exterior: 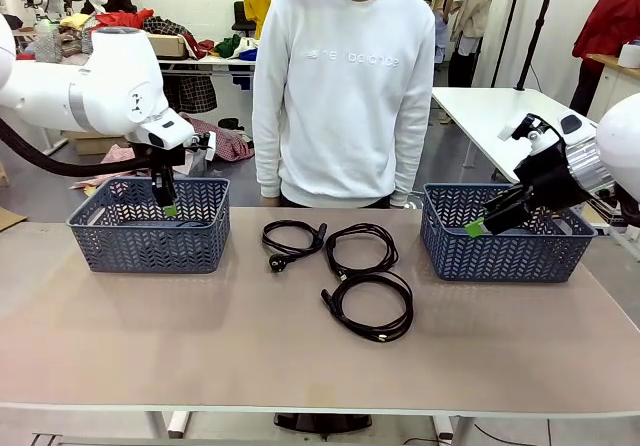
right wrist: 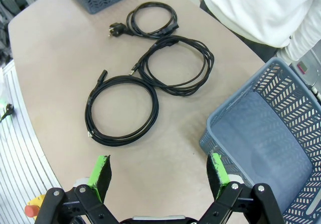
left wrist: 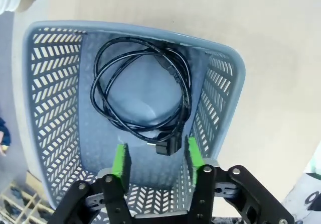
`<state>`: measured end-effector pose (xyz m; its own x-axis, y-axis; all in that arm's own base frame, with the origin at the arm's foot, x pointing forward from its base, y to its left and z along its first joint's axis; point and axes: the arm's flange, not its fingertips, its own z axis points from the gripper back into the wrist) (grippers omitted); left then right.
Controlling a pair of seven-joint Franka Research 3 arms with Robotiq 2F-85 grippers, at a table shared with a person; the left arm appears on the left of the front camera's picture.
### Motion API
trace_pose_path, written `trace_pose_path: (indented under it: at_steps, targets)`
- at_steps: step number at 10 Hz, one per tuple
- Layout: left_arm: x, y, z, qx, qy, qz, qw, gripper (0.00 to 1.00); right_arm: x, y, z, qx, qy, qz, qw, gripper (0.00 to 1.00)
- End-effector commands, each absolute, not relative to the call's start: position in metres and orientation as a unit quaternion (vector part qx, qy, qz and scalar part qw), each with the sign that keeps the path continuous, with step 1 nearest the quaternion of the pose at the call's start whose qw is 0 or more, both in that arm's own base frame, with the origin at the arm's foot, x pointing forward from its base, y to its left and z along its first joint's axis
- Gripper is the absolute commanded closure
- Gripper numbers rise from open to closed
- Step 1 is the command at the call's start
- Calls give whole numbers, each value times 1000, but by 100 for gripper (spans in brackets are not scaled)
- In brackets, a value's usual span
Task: Organize the cables according to human instructions.
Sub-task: Pick up a bundle of cables and place it in the basket indicated by the human.
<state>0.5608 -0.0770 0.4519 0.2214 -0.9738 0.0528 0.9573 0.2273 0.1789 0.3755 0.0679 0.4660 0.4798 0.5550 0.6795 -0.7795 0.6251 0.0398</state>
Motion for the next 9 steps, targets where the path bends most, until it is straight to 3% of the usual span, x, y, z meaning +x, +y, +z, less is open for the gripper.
trace_pose_path:
  at_steps: [1, 2, 3, 9]
  targets:
    - [558, -72, 456, 36, -77, -619, 780, 19, 379, 66, 464, 182, -326, 402, 836, 0]
    - [557, -72, 456, 34, -75, -618, 782, 6, 379, 66, 464, 182, -326, 402, 836, 0]
    - [557, -72, 456, 32, -73, -616, 783, 0, 379, 66, 464, 182, -326, 402, 836, 0]
    - [557, -76, 453, 39, -70, -614, 785, 0, 379, 66, 464, 182, -326, 402, 836, 0]
